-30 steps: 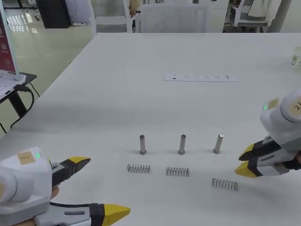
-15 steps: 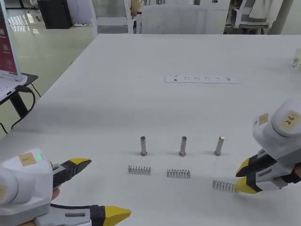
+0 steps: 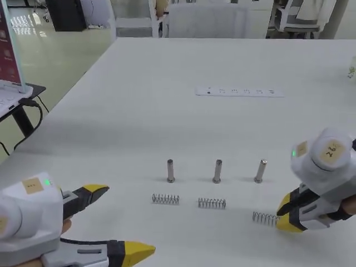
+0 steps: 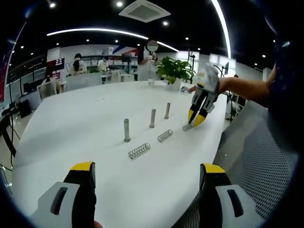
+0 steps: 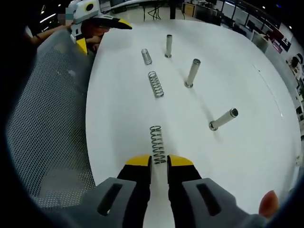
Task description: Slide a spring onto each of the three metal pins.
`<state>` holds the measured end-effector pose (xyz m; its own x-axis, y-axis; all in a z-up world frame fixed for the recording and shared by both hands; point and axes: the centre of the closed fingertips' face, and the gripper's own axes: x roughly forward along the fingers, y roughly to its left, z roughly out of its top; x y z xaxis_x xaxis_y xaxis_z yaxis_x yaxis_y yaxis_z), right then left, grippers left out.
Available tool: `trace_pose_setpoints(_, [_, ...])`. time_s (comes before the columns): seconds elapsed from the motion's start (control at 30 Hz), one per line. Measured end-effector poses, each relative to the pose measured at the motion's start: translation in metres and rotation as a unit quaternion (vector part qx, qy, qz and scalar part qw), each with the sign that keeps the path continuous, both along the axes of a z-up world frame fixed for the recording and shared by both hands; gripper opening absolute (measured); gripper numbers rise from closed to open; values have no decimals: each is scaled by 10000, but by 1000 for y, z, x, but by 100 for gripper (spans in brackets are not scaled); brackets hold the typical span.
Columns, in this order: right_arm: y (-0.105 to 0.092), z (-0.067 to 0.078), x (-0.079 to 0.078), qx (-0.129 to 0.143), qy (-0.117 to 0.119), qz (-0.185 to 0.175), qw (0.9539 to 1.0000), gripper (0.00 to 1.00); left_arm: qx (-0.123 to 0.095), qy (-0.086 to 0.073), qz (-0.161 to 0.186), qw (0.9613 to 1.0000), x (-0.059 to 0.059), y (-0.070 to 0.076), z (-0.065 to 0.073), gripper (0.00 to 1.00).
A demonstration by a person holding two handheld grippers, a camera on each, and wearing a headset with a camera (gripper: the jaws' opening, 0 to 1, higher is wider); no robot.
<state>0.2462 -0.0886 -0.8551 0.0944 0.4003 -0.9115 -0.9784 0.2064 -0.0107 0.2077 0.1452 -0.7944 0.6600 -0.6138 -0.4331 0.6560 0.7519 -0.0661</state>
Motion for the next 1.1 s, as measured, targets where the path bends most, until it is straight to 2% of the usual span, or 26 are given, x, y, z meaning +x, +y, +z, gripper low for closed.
trace_pose_setpoints(0.33, [0, -5, 0, -149, -58, 170, 9997, 8, 34, -84, -40, 10000, 3, 0, 8, 87])
trace_pose_setpoints(0.53, [2, -2, 0, -103, -144, 249, 9995, 8, 94, -140, -184, 9997, 1, -4, 14, 84])
trace_pose_setpoints(0.73, [10, 13, 1, 76, -204, 219, 9995, 8, 87, -180, -500, 9986, -4, -17, 22, 79])
trace_pose_setpoints(0.87, [16, 22, -1, 160, -211, 240, 9994, 8, 117, -186, -822, 9964, -6, -27, 25, 73])
trace_pose_setpoints(1.1, [33, 44, -4, 370, -309, 353, 9982, 8, 124, -246, -1154, 9929, -2, -40, 35, 68])
